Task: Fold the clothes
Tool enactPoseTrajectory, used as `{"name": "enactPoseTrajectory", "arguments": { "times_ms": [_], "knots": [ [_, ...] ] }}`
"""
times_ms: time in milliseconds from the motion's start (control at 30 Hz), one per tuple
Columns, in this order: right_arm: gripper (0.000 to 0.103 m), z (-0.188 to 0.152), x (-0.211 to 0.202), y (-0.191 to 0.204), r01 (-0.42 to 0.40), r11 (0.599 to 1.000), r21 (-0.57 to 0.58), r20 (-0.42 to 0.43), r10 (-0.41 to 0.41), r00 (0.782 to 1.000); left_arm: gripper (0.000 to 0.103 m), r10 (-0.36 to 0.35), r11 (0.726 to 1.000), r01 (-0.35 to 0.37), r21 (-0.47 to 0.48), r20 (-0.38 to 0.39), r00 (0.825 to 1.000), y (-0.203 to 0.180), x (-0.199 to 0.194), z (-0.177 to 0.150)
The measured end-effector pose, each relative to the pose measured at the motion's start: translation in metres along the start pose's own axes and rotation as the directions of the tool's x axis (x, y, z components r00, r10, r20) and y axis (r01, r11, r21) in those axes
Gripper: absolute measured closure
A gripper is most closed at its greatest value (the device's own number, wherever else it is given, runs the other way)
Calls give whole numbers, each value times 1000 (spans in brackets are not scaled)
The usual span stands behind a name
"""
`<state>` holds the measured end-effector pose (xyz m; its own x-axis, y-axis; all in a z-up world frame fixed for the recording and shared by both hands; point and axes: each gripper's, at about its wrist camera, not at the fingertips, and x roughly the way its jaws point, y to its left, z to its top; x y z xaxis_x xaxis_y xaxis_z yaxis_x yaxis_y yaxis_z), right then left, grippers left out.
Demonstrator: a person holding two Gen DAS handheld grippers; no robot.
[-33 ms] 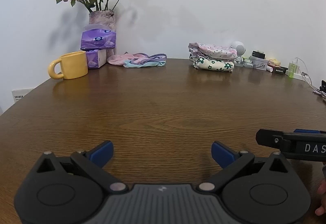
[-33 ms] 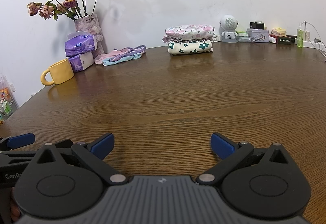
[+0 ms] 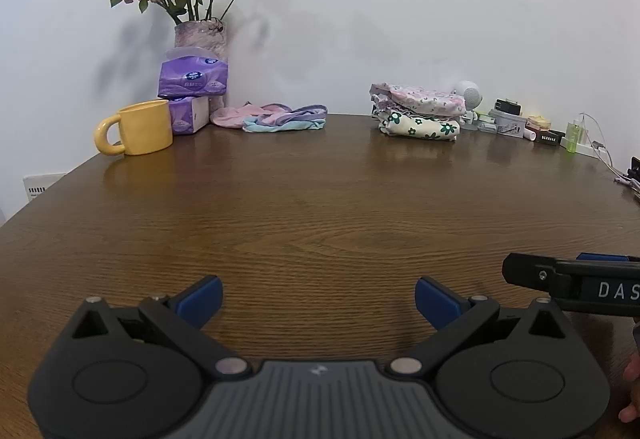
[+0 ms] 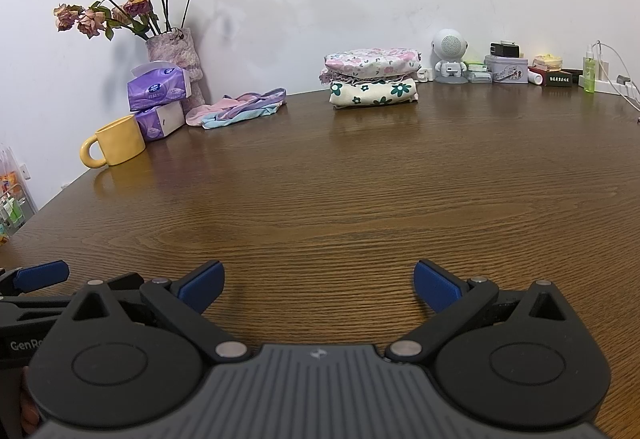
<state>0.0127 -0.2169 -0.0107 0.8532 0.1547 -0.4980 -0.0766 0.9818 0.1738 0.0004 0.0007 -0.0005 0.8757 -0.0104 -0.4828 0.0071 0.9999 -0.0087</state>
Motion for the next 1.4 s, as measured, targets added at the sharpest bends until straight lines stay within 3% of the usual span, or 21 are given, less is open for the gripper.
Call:
{"name": "enactPoseTrajectory", "arguments": {
  "times_ms": [1400],
  "knots": [
    [0, 0, -1, -2, -4, 1000, 2, 0, 4, 1000, 0, -3, 1000, 3, 2, -6, 1000, 1, 2, -3]
  ]
}}
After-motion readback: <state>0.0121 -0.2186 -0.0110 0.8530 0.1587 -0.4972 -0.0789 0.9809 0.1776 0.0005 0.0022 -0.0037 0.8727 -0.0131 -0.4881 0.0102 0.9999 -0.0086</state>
